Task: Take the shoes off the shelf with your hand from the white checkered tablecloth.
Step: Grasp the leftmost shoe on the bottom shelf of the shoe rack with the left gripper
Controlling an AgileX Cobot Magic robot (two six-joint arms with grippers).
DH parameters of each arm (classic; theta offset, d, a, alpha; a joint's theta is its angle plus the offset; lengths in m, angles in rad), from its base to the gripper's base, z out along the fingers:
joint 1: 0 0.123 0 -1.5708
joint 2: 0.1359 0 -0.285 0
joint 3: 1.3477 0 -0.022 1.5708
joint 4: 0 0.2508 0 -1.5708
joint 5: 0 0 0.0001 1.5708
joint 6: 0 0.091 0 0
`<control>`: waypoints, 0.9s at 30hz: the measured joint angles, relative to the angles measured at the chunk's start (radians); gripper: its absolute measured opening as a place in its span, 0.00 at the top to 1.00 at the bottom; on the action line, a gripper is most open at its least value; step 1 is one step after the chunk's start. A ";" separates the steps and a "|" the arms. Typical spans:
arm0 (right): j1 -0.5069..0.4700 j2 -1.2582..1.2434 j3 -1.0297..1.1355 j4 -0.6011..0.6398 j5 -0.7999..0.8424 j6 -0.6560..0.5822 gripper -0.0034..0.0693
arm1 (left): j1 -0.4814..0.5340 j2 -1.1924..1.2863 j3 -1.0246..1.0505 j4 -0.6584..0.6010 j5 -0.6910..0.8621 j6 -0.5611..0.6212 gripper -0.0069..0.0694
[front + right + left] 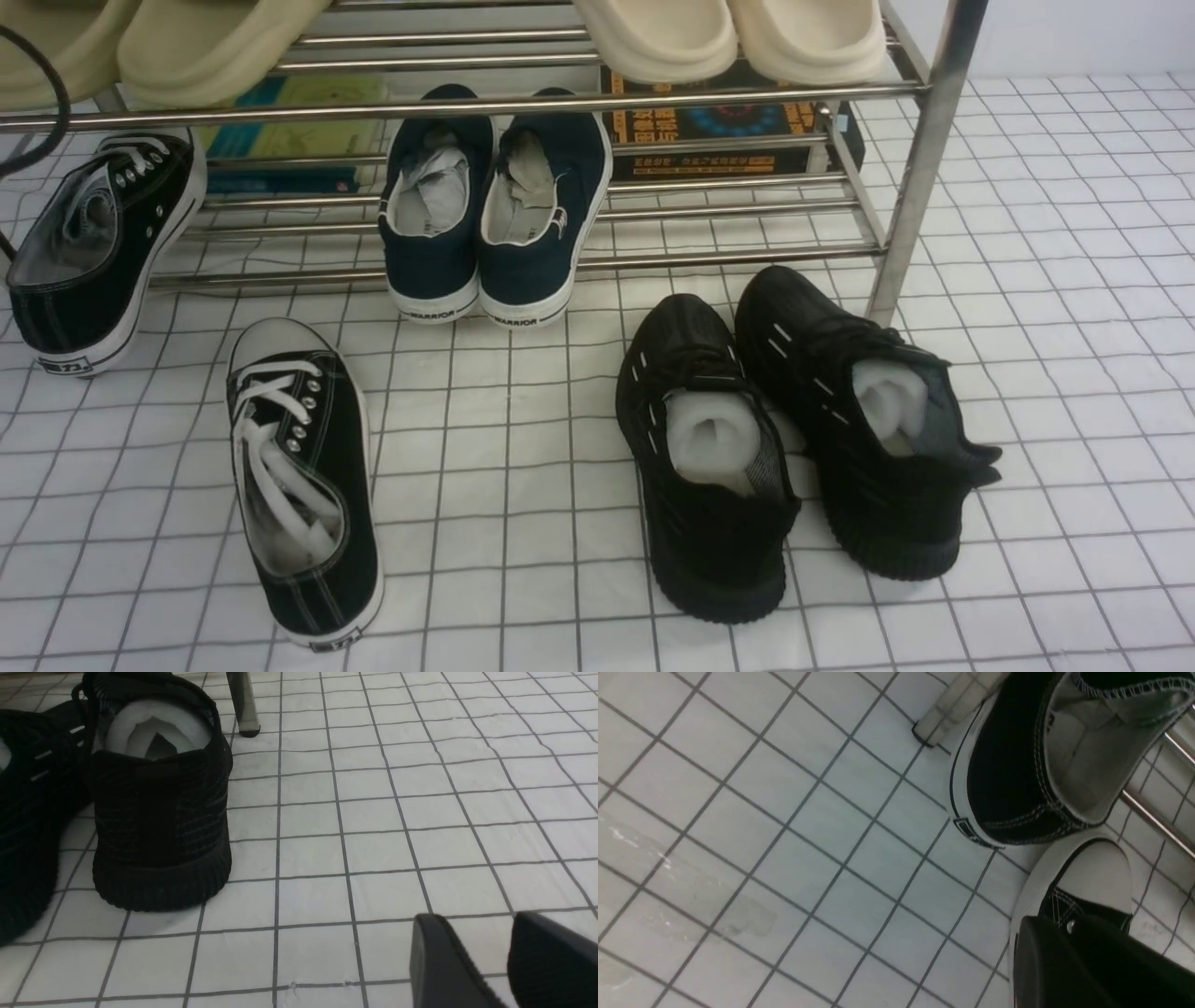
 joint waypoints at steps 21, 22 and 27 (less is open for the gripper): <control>0.001 0.000 0.000 0.001 0.000 0.000 0.62 | 0.000 0.188 0.000 -0.174 -0.266 -0.016 0.27; 0.002 0.000 0.000 0.001 0.000 0.000 0.62 | 0.000 0.206 0.000 -0.179 -0.272 -0.016 0.27; 0.004 0.000 0.000 0.001 0.000 0.000 0.62 | 0.000 0.275 0.000 -0.196 -0.290 -0.016 0.27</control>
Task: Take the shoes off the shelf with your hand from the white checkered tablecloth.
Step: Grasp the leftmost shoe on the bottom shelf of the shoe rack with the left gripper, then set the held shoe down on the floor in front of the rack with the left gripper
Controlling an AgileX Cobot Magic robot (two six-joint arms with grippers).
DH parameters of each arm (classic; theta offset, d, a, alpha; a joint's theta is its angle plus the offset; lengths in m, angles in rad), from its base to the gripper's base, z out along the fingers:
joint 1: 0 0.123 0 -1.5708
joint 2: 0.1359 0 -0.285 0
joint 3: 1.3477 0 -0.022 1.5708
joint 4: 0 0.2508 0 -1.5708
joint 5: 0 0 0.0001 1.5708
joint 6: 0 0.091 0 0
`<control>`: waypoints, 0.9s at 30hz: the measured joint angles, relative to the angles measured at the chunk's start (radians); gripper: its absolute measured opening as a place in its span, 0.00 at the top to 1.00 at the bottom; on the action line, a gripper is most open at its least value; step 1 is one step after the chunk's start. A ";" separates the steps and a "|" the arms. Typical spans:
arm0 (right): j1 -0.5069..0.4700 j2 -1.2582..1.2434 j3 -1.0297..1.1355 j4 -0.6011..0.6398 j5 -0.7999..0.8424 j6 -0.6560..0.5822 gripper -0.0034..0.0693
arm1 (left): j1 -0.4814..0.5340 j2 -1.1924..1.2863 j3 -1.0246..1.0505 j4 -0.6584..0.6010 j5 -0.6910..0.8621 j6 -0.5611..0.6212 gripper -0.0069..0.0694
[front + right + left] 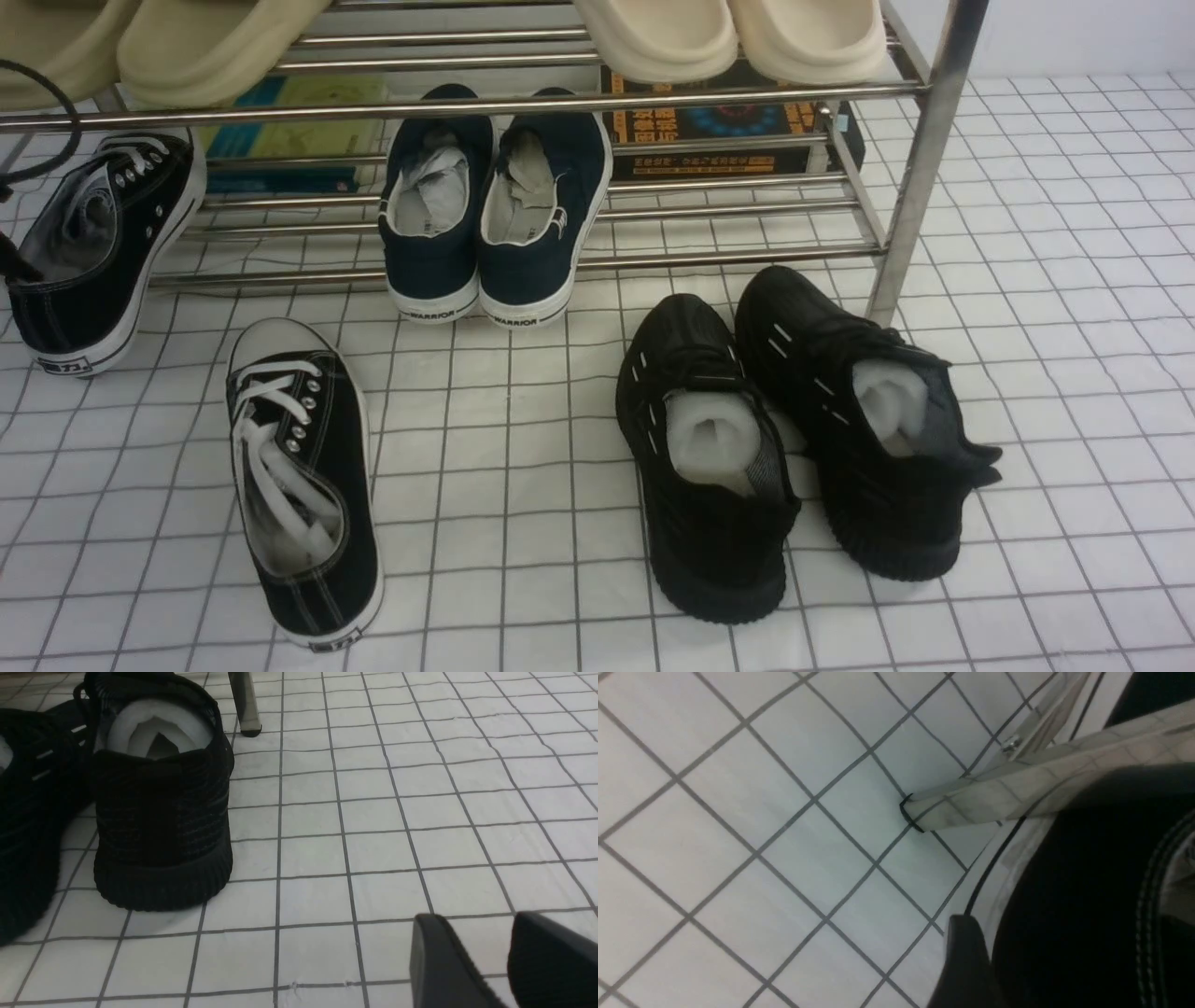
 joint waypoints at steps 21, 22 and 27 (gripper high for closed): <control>0.000 0.000 0.000 0.000 0.000 0.000 0.62 | 0.000 -0.043 0.000 0.102 0.258 0.071 0.89; 0.000 0.000 0.000 0.000 0.000 0.000 0.62 | 0.000 -0.067 0.000 0.142 0.291 0.061 0.89; 0.000 0.000 0.000 0.000 0.000 0.000 0.62 | 0.000 -0.193 0.005 0.270 0.486 0.016 0.89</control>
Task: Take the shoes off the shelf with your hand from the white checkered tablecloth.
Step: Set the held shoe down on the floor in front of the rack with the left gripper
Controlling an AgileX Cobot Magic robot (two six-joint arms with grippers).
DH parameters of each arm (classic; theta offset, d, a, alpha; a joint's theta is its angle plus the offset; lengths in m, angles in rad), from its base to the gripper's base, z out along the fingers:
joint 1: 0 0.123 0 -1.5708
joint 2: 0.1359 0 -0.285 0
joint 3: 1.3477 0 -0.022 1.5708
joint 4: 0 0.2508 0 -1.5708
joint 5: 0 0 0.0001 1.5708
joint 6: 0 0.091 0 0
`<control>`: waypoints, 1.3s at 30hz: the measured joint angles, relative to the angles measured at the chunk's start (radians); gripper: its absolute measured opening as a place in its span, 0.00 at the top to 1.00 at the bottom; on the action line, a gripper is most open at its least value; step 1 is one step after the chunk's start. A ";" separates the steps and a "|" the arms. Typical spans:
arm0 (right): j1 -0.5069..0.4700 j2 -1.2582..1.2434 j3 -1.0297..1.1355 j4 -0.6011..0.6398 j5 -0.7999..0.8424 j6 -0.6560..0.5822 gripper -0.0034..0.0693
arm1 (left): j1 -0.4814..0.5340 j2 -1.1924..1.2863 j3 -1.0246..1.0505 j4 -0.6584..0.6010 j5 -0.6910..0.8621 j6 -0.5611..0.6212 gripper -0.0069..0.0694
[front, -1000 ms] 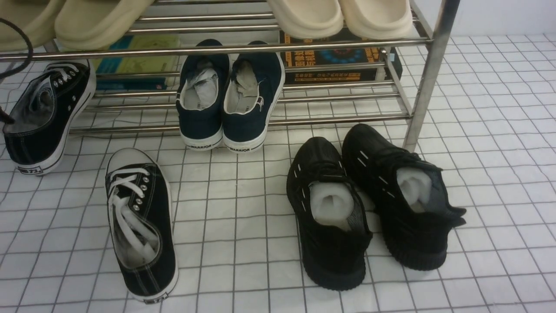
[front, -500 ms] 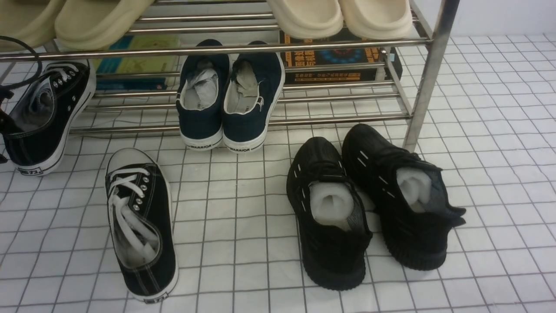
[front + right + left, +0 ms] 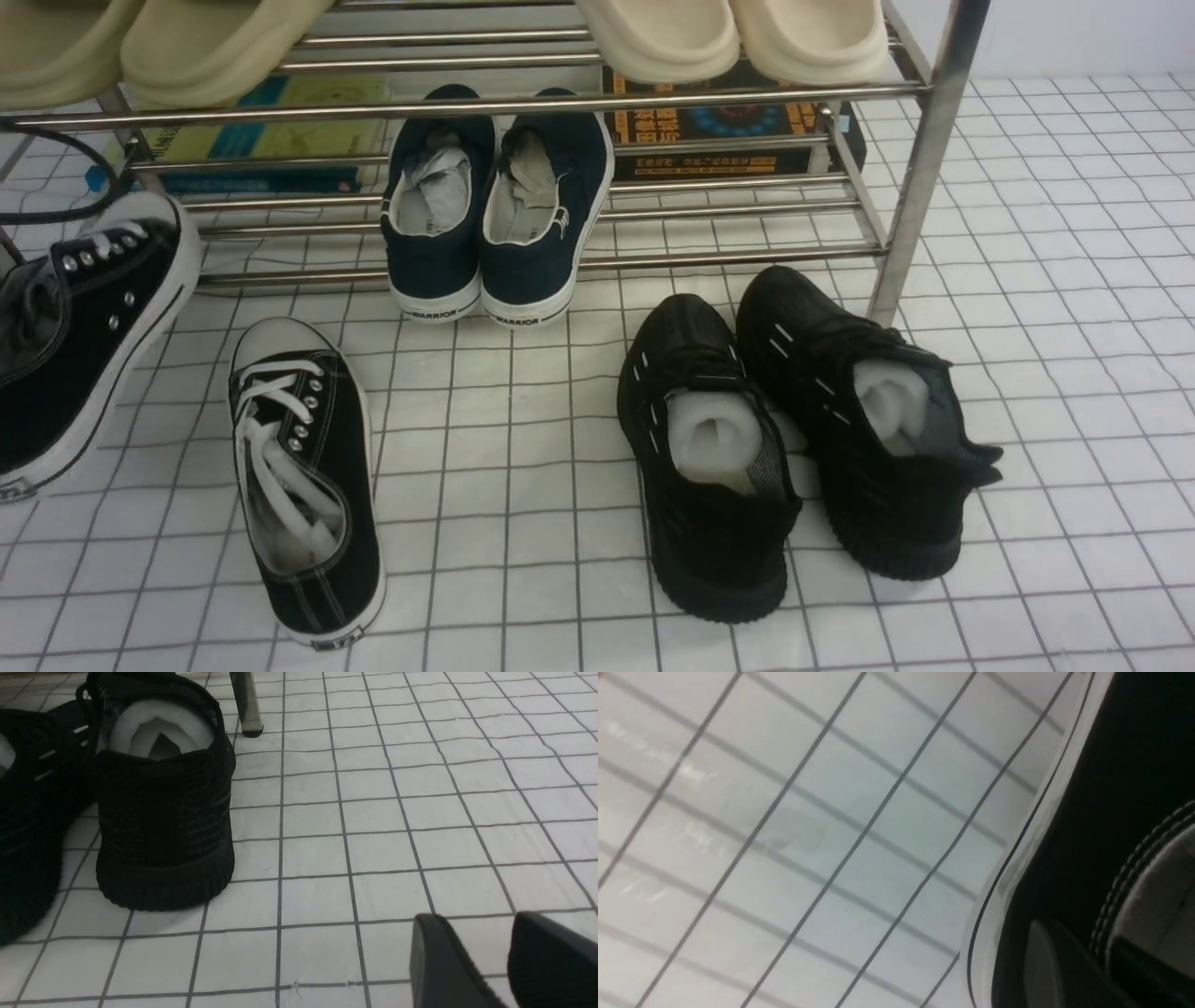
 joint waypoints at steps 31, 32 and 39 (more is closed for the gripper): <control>0.000 0.000 0.000 0.000 0.000 0.000 0.62 | 0.000 -0.200 0.415 -0.022 -0.230 0.008 0.87; 0.000 0.000 0.000 0.000 0.000 0.000 0.62 | 0.000 -0.200 0.415 -0.022 -0.231 0.008 0.87; 0.000 0.000 0.000 0.000 0.000 0.000 0.62 | 0.000 -0.201 0.415 -0.021 -0.240 0.057 0.69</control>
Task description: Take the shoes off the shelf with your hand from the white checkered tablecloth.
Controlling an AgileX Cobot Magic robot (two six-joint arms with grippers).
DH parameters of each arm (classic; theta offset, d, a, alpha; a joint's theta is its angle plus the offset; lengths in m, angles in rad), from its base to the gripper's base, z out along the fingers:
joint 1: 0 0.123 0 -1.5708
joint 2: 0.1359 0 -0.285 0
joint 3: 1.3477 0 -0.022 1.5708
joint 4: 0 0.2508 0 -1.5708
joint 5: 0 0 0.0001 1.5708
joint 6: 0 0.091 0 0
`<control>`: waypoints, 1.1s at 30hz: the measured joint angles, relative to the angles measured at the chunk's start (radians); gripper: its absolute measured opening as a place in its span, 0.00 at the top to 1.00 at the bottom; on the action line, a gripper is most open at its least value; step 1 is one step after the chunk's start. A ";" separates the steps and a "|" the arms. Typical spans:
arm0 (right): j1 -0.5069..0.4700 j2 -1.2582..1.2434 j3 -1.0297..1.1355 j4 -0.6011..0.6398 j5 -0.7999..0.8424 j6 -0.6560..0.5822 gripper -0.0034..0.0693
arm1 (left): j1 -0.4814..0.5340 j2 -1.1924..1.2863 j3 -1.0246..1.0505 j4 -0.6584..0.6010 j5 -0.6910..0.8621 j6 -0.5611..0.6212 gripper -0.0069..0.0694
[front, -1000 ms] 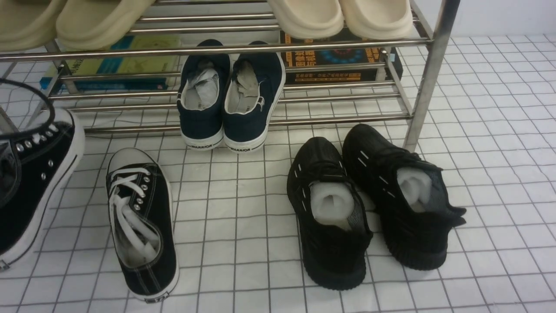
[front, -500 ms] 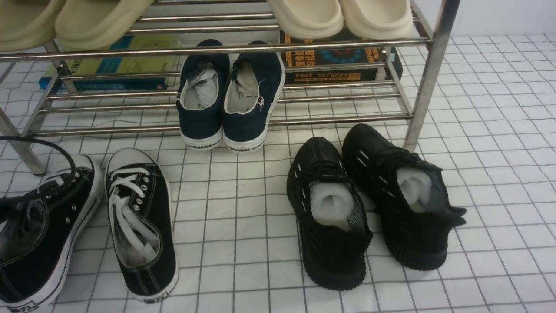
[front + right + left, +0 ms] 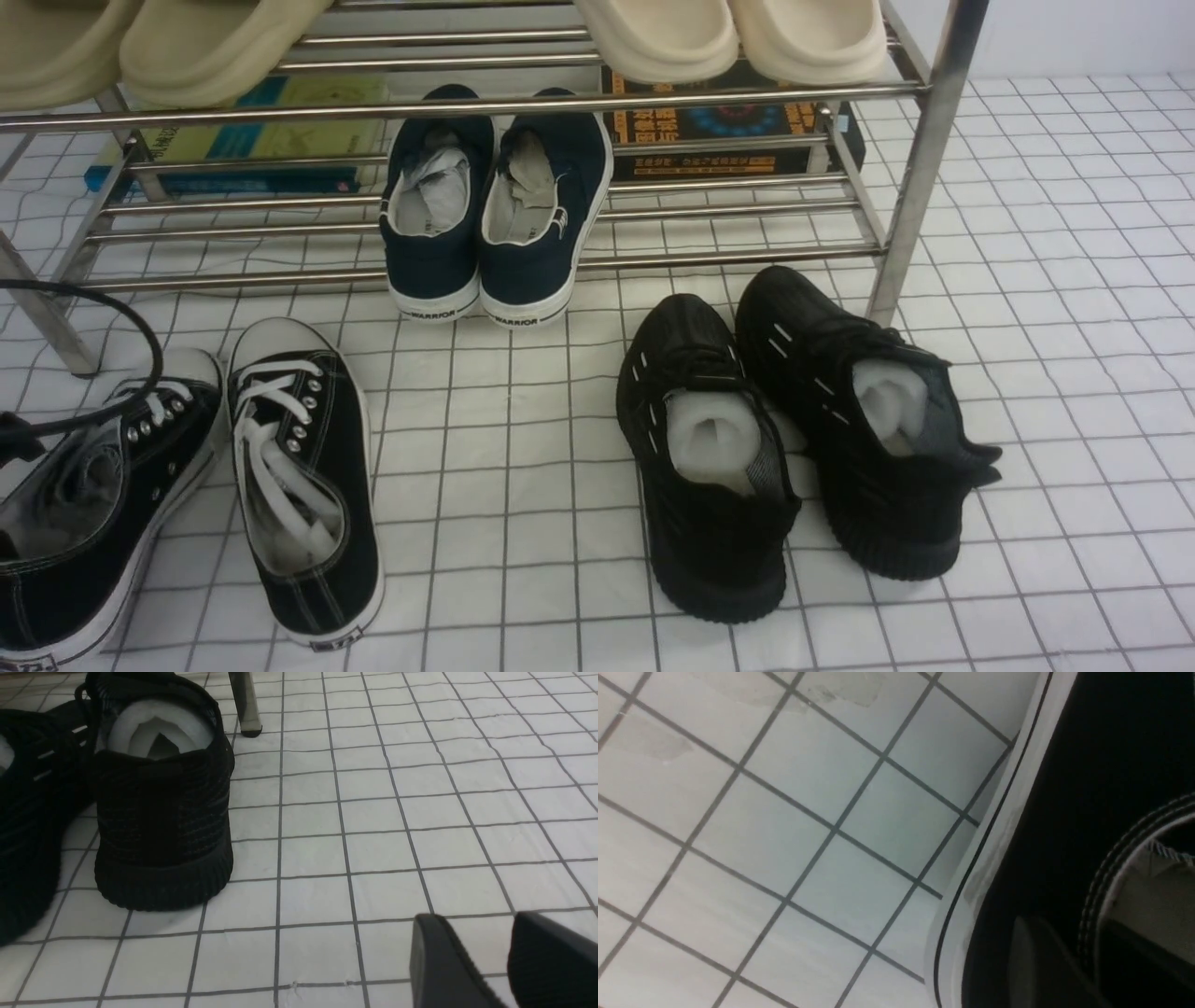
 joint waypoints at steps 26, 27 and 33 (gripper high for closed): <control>0.000 0.000 0.000 0.000 0.000 0.000 0.62 | -0.555 -0.398 0.096 -0.384 0.289 0.575 0.91; 0.000 0.000 0.000 0.000 0.000 0.000 0.62 | -0.592 -0.416 0.109 -0.390 0.268 0.562 0.91; 0.000 0.000 0.000 0.000 0.000 0.000 0.62 | -0.773 -0.522 0.188 -0.425 -0.067 0.481 0.91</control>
